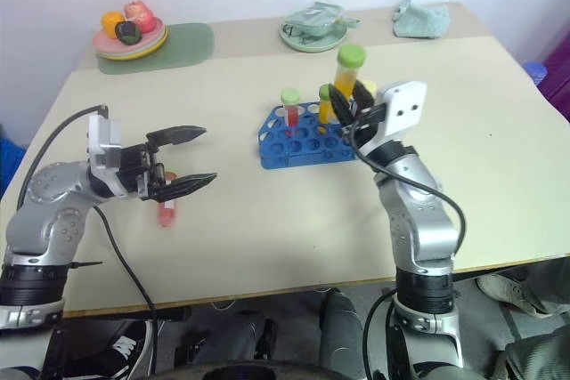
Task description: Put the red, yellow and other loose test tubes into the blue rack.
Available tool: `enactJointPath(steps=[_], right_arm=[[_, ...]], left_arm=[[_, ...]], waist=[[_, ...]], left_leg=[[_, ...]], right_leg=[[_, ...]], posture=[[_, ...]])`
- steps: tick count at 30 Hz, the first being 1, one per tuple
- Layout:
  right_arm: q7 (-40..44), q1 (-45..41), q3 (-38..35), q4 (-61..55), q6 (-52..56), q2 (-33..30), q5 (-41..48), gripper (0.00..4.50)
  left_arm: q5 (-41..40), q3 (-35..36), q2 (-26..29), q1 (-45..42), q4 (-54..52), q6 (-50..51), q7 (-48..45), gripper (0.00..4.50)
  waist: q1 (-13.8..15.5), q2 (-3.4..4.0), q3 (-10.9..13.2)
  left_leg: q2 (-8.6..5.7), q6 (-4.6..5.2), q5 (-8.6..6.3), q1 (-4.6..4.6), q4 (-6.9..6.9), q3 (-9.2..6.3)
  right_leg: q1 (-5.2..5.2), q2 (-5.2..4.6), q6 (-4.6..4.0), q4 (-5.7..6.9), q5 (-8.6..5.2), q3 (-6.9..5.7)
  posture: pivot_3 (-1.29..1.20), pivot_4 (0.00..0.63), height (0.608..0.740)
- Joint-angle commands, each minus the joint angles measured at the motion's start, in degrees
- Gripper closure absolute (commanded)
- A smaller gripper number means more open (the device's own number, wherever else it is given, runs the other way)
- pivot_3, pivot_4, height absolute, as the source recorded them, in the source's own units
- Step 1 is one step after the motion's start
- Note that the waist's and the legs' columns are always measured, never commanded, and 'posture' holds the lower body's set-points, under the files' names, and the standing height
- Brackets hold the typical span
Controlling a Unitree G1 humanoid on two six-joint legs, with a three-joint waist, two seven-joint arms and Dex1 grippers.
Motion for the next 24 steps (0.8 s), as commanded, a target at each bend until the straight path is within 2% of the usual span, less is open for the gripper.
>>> enactJointPath(steps=[1, 10, 24], right_arm=[[0.2, 0.6, 1.4, 4.3, -7.9, 1.5, -1.9, 3.24], [1.0, 2.3, 2.2, 13.4, -15.3, 1.7, -3.6, 3.24], [0.6, 1.9, 3.5, 16.5, -17.6, 2.0, -5.2, 3.24]], left_arm=[[-1.3, 2.2, 1.2, 0.1, -2.8, 0.7, 0.7, 0.00], [-1.3, 3.2, 1.4, 2.3, -4.3, 0.9, 1.3, 0.00], [-1.1, 3.2, 1.1, 2.2, -4.4, 0.7, 1.2, 0.00]], waist=[[-0.3, 0.00, 0.0], [-0.3, 0.01, 0.0], [-0.2, 0.01, 0.0]], left_leg=[[0.01, 0.00, 0.00, 0.02, -0.01, 0.00], [0.02, -0.02, -0.01, 0.05, -0.05, 0.01], [0.03, -0.02, -0.01, 0.06, -0.05, 0.01]], right_leg=[[0.00, 0.01, 0.00, 0.00, 0.00, 0.00], [0.00, 0.03, -0.01, -0.01, 0.00, 0.00], [0.01, 0.03, -0.01, -0.02, 0.00, 0.00]], posture=[[0.00, 0.150, 0.740], [0.00, 0.150, 0.740], [0.00, 0.150, 0.740]])
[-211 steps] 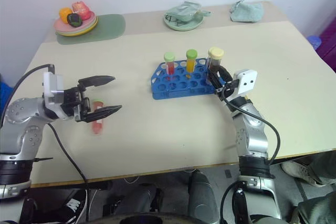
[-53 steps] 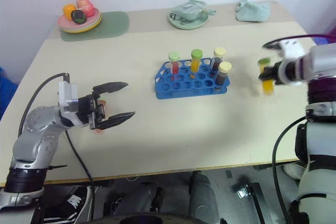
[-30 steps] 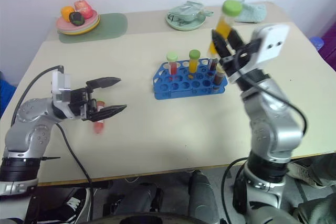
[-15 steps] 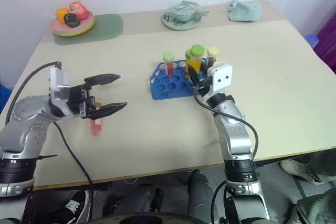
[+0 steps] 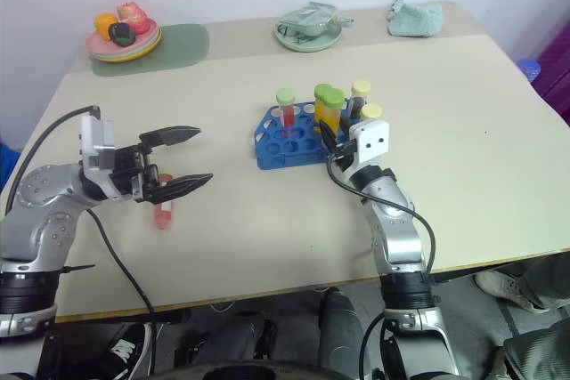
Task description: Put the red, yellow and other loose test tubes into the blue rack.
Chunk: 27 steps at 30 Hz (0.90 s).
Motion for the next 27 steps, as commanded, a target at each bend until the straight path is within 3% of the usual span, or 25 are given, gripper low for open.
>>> enactJointPath(steps=[1, 27], right_arm=[[-0.2, -0.8, 0.5, 0.0, -1.8, 0.7, -0.2, 3.24], [-1.0, -1.7, 0.0, 3.9, -4.1, -0.7, -1.1, 3.24]], left_arm=[[-1.0, 1.3, 0.5, -0.1, -1.8, -0.6, -0.1, 0.00], [-1.3, 1.4, 0.9, -0.9, -2.4, 0.0, -0.1, 0.00]], waist=[[0.0, 0.00, 0.0], [0.1, 0.00, 0.0]], left_leg=[[0.00, 0.00, 0.00, 0.00, 0.00, 0.00], [0.00, 0.00, 0.00, 0.02, 0.00, 0.00]], right_leg=[[0.00, 0.00, 0.00, 0.00, 0.00, 0.00], [0.03, 0.00, 0.00, -0.01, 0.00, 0.00]], posture=[[0.00, 0.150, 0.740], [0.00, 0.150, 0.740]])
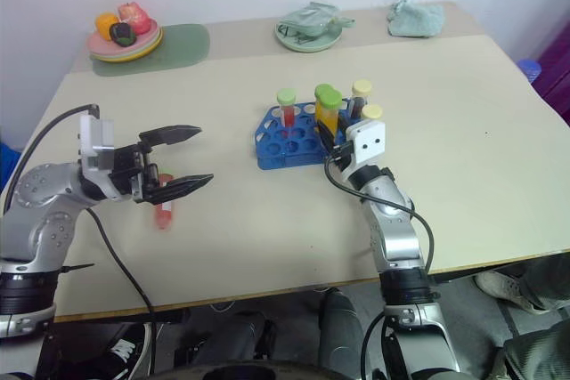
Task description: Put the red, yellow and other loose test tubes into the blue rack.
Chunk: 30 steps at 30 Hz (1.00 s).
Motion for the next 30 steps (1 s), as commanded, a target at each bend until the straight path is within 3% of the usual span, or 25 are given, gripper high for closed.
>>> enactJointPath(steps=[1, 7, 10, 14, 17, 23, 30], right_arm=[[-0.9, -1.2, -0.4, 0.9, -1.6, 0.2, -0.8, 3.24], [-0.3, -2.1, -1.0, 3.0, -2.4, -0.4, -0.6, 3.24], [3.0, -1.2, -1.4, 1.8, -0.1, 0.3, 4.0, 3.24], [4.7, -0.9, -2.3, 0.6, 1.7, 0.4, 7.1, 1.71], [4.7, -0.9, -2.5, 0.3, 1.8, 0.0, 6.8, 0.14], [8.9, 1.3, -2.9, -5.0, 3.3, -4.3, 7.7, 0.05], [18.9, 4.7, -8.8, -18.7, 13.2, -17.5, 19.0, 0.05]], left_arm=[[-1.3, 1.4, 0.6, -0.8, -1.1, -0.2, -0.2, 0.00], [-1.2, 1.5, 0.9, -0.7, -1.3, -0.1, -0.2, 0.00], [-1.3, 1.6, 0.9, -0.7, -1.5, 0.0, -0.1, 0.00], [-1.4, 1.6, 0.9, -0.8, -1.4, 0.1, 0.0, 0.00], [-1.4, 1.5, 0.7, -0.9, -1.5, 0.1, 0.1, 0.00], [-1.6, 1.7, 0.7, -0.4, -2.2, 0.6, 0.6, 0.00], [-2.4, 3.0, 1.9, 1.7, -4.2, 1.5, 0.9, 0.00]], waist=[[0.0, 0.00, 0.0], [0.0, 0.00, 0.0], [0.0, 0.00, 0.0], [-0.1, 0.00, 0.0], [-0.1, 0.00, 0.0], [0.1, 0.00, 0.0], [0.3, 0.02, 0.0]], left_leg=[[0.00, 0.00, 0.00, 0.00, 0.00, 0.00], [0.00, 0.00, 0.00, 0.00, 0.00, 0.00], [0.00, 0.00, 0.00, 0.00, 0.00, 0.00], [0.01, 0.00, 0.00, 0.00, 0.00, 0.00], [0.01, 0.00, 0.00, 0.00, 0.00, 0.00], [0.01, 0.00, 0.00, -0.01, 0.00, 0.00], [0.01, 0.01, -0.01, -0.01, -0.01, 0.00]], right_leg=[[0.00, 0.00, 0.00, 0.00, 0.00, 0.00], [0.00, 0.00, 0.00, 0.00, 0.00, 0.00], [0.00, 0.00, 0.00, 0.00, 0.00, 0.00], [0.00, 0.00, 0.00, -0.01, 0.00, 0.00], [0.00, 0.01, 0.00, -0.01, 0.00, 0.00], [0.00, 0.00, 0.00, -0.01, 0.00, 0.00], [0.00, -0.01, 0.00, -0.03, 0.00, 0.00]], posture=[[0.00, 0.150, 0.740], [0.00, 0.150, 0.740], [0.00, 0.150, 0.740], [0.00, 0.150, 0.740], [0.00, 0.150, 0.740], [0.00, 0.150, 0.740], [0.00, 0.150, 0.740]])
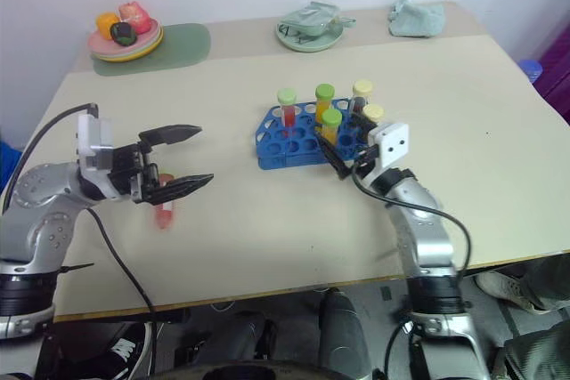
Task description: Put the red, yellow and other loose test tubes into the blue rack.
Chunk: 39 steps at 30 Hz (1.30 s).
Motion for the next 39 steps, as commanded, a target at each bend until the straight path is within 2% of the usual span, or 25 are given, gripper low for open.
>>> enactJointPath(steps=[1, 4, 7, 12, 14, 19, 22, 25, 26, 28, 30, 34, 37, 39], right_arm=[[6.5, 0.5, -4.0, -9.3, 6.3, -6.6, 8.9, 0.05], [12.4, -0.3, -6.8, -12.1, 13.1, -13.0, 17.1, 0.05], [20.6, -3.5, -7.8, -12.4, 19.6, -19.1, 25.5, 0.05], [28.5, -11.9, -4.3, -8.5, 23.8, -22.1, 28.1, 0.05], [31.5, -14.5, -2.8, -6.5, 22.9, -21.7, 26.8, 0.05], [37.4, -16.6, 0.4, -1.8, 16.3, -19.7, 21.0, 0.05], [38.4, -17.0, 1.2, -1.4, 14.9, -18.1, 20.1, 0.05], [38.5, -16.8, 1.2, -2.0, 15.1, -17.5, 19.9, 0.05], [39.0, -16.4, 1.2, -2.0, 14.8, -17.6, 19.7, 0.05], [39.2, -16.0, 1.1, -2.1, 14.8, -17.6, 19.5, 0.05], [39.4, -15.5, 1.0, -2.7, 15.5, -17.8, 19.8, 0.05], [38.9, -14.7, 1.1, -3.8, 16.4, -17.6, 20.2, 0.05], [38.5, -13.7, 0.9, -4.8, 17.0, -17.7, 20.3, 0.05], [38.5, -12.9, 0.8, -5.3, 17.1, -17.8, 20.1, 0.05]], left_arm=[[-1.5, 2.7, 1.5, 0.6, -2.2, 0.5, 0.4, 0.00], [-1.3, 3.1, 2.3, 1.2, -1.8, 0.5, 0.1, 0.00], [2.5, 2.8, 3.4, 1.3, -1.1, 0.1, 2.9, 0.00], [5.2, 3.3, 6.3, 1.4, -6.9, 7.5, 12.2, 0.00], [7.0, 3.5, 6.9, 0.9, -10.9, 13.2, 19.5, 0.00], [2.3, 6.6, 7.2, 1.5, -25.1, 35.3, 35.8, 0.00], [0.4, 10.8, 6.3, -0.6, -29.4, 52.5, 45.3, 0.00], [0.5, 11.5, 7.6, -3.6, -31.2, 62.7, 48.9, 0.00], [-1.2, 13.5, 5.3, -7.2, -29.8, 69.5, 49.3, 0.00], [-4.2, 16.1, 3.1, -11.2, -27.2, 76.9, 50.5, 0.00], [-8.4, 14.9, 7.0, -10.5, -22.2, 78.0, 54.7, 0.00], [-23.1, 12.1, 13.6, -12.8, -9.1, 78.0, 61.4, 0.00], [-38.1, 8.1, 18.6, -15.9, 3.8, 78.0, 71.3, 0.00], [-46.5, 3.0, 21.9, -18.8, 10.8, 78.0, 76.5, 0.00]], waist=[[0.1, 0.00, 0.0], [0.1, -0.02, 0.0], [0.2, -0.02, 0.0], [0.2, -0.09, 0.0], [0.3, -0.10, 0.1], [1.1, -0.13, 0.1], [1.3, -0.13, 0.1], [1.6, -0.13, 0.1], [1.6, -0.13, 0.1], [1.7, -0.18, 0.0], [1.4, -0.18, 0.0], [1.0, -0.16, 0.1], [1.3, -0.17, 0.1], [1.5, -0.17, 0.1]], left_leg=[[0.00, 0.00, 0.00, -0.01, 0.00, 0.00], [0.01, 0.01, -0.01, 0.02, 0.01, 0.00], [0.02, 0.04, -0.02, 0.03, 0.03, 0.01], [0.05, 0.06, -0.04, 0.04, 0.03, 0.02], [0.05, 0.07, -0.05, 0.02, 0.04, 0.02], [0.03, 0.10, -0.07, 0.00, 0.06, 0.03], [0.03, 0.08, -0.07, 0.01, 0.07, 0.03], [0.03, 0.04, -0.07, 0.01, 0.11, 0.02], [0.02, 0.03, -0.07, 0.01, 0.12, 0.02], [-0.01, 0.03, -0.07, 0.02, 0.16, -0.03], [0.00, 0.02, -0.08, 0.05, 0.15, -0.05], [0.09, -0.14, -0.14, 0.05, 0.06, -0.05], [0.08, -0.15, -0.15, 0.05, 0.12, -0.06], [0.06, -0.15, -0.15, 0.05, 0.12, -0.07]], right_leg=[[0.00, 0.00, 0.00, -0.01, 0.00, 0.00], [0.05, -0.01, 0.00, -0.09, 0.00, 0.00], [0.09, -0.01, 0.00, -0.13, 0.00, 0.00], [0.10, -0.02, 0.00, -0.14, 0.00, 0.00], [0.10, -0.02, 0.00, -0.14, 0.00, 0.00], [0.10, -0.03, 0.01, -0.08, 0.00, 0.00], [0.08, -0.03, 0.01, -0.05, 0.01, 0.00], [0.06, -0.02, 0.01, -0.04, 0.00, 0.00], [0.07, -0.02, 0.01, -0.03, 0.00, 0.00], [0.14, -0.03, 0.01, -0.02, 0.00, -0.01], [0.14, -0.02, 0.01, 0.03, 0.00, -0.02], [-0.06, 0.13, -0.01, 0.08, -0.01, -0.01], [-0.02, 0.12, -0.01, 0.07, -0.01, 0.00], [-0.02, 0.11, -0.01, 0.08, -0.01, 0.01]], posture=[[0.00, 0.150, 0.740], [0.00, 0.150, 0.740], [0.00, 0.150, 0.740], [0.00, 0.150, 0.740], [0.00, 0.150, 0.740], [0.00, 0.150, 0.740], [0.00, 0.150, 0.740], [0.00, 0.150, 0.740], [0.00, 0.150, 0.740], [0.00, 0.150, 0.740], [0.00, 0.150, 0.740], [0.00, 0.150, 0.740], [0.00, 0.150, 0.740], [0.00, 0.150, 0.740]])
